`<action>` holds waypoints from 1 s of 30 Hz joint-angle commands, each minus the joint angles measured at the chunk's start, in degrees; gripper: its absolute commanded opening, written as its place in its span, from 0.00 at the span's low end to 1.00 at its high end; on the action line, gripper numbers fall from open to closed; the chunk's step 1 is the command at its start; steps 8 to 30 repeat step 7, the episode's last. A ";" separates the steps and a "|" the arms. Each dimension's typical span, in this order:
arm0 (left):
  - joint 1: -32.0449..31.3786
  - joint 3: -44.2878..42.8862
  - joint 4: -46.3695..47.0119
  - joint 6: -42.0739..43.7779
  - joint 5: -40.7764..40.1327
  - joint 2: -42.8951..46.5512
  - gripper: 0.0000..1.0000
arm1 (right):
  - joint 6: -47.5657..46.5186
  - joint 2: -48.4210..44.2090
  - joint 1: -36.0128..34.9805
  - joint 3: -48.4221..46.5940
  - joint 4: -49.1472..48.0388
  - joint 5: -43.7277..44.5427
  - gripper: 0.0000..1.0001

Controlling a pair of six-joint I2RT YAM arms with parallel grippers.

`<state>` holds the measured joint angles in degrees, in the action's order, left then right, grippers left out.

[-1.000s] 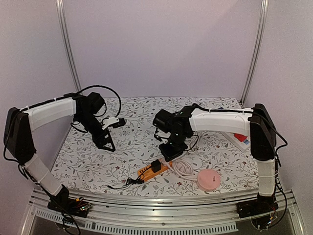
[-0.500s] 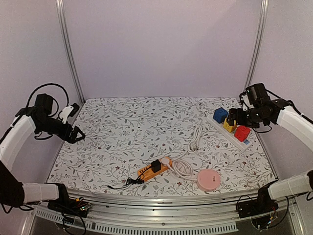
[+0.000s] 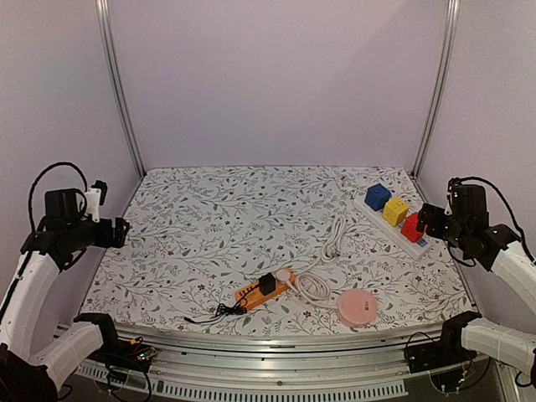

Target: Insert the plug

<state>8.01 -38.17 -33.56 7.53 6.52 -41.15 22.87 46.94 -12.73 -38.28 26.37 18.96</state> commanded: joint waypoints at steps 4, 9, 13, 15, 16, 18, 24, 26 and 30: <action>0.61 2.31 4.14 -2.08 3.32 -2.07 0.99 | 6.01 -5.22 0.04 6.03 -8.06 7.74 0.99; 0.65 2.26 3.43 -1.46 3.16 -2.58 1.00 | 5.16 -8.35 0.11 8.46 -9.50 8.53 0.99; 0.65 2.26 3.43 -1.46 3.16 -2.58 1.00 | 5.16 -8.35 0.11 8.46 -9.50 8.53 0.99; 0.65 2.26 3.43 -1.46 3.16 -2.58 1.00 | 5.16 -8.35 0.11 8.46 -9.50 8.53 0.99; 0.65 2.26 3.43 -1.46 3.16 -2.58 1.00 | 5.16 -8.35 0.11 8.46 -9.50 8.53 0.99; 0.65 2.26 3.43 -1.46 3.16 -2.58 1.00 | 5.16 -8.35 0.11 8.46 -9.50 8.53 0.99; 0.65 2.26 3.43 -1.46 3.16 -2.58 1.00 | 5.16 -8.35 0.11 8.46 -9.50 8.53 0.99; 0.65 2.26 3.43 -1.46 3.16 -2.58 1.00 | 5.16 -8.35 0.11 8.46 -9.50 8.53 0.99; 0.65 2.26 3.43 -1.46 3.16 -2.58 1.00 | 5.16 -8.35 0.11 8.46 -9.50 8.53 0.99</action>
